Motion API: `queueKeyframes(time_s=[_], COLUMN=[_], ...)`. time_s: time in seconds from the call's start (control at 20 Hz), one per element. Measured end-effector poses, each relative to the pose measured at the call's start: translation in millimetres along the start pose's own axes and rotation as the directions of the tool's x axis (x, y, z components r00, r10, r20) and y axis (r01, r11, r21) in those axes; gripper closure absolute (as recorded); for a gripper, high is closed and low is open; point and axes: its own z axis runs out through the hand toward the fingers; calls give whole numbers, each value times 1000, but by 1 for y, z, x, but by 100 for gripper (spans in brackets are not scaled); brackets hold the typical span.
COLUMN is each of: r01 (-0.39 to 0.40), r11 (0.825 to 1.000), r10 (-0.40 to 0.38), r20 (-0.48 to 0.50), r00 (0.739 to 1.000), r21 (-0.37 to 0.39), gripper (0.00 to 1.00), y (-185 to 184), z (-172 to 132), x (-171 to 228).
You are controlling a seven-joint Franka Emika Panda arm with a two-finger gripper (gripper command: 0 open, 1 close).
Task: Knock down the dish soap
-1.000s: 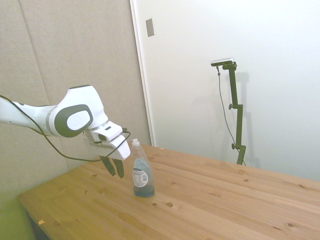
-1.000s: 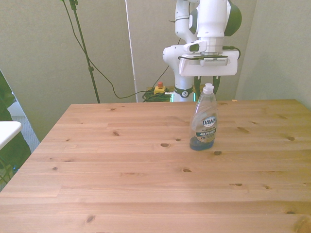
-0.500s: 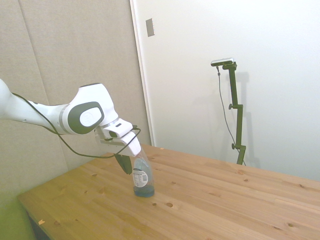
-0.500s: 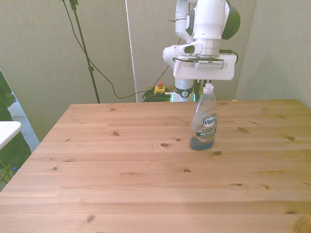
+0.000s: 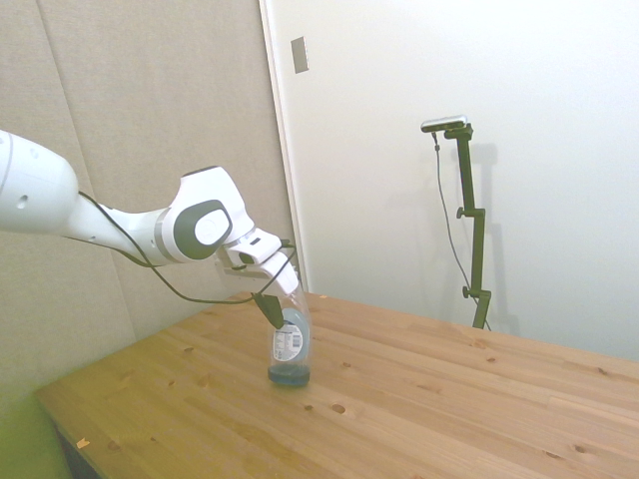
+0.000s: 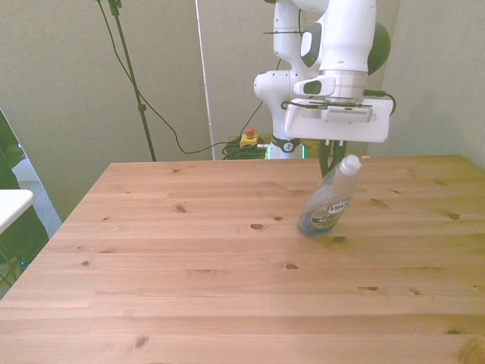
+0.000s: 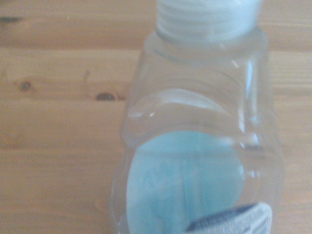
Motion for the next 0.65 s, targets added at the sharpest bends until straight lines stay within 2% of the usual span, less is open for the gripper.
queueKeyframes(time_s=[0.25, 0.65], r01=[-38, -125], r11=[999, 990], r10=[39, 131], r20=[-42, -108], r00=[998, 986], r21=[28, 64], gripper=[100, 100], y=[-32, -53], z=[20, 35], x=[12, 60])
